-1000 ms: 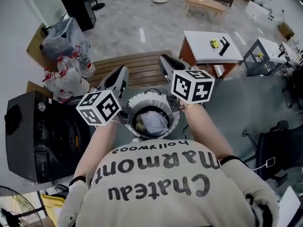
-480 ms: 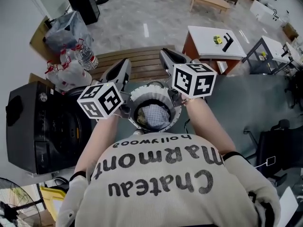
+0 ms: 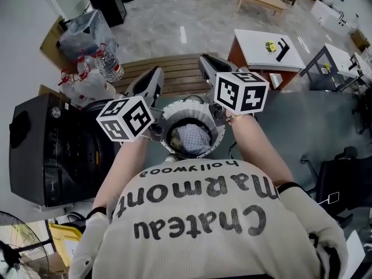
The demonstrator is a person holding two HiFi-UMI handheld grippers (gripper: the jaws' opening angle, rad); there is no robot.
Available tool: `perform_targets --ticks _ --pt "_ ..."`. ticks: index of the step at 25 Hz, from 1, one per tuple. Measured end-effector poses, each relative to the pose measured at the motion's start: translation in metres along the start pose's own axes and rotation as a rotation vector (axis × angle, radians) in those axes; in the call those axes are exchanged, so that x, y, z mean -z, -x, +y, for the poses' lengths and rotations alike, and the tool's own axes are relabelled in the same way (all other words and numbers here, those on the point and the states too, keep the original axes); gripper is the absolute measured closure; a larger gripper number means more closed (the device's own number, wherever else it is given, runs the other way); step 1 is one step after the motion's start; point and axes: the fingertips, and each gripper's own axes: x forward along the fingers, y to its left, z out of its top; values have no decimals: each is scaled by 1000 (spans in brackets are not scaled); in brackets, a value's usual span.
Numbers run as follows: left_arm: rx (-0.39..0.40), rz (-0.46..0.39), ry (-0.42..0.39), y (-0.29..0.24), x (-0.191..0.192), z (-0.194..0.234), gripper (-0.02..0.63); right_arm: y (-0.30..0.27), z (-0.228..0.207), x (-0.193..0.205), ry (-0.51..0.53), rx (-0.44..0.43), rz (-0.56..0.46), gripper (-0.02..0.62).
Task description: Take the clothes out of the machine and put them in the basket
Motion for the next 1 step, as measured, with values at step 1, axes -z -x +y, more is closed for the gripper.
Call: perform_targets --ticks 1 --pt "1 -2 1 0 1 -1 598 1 0 0 3 0 0 548"
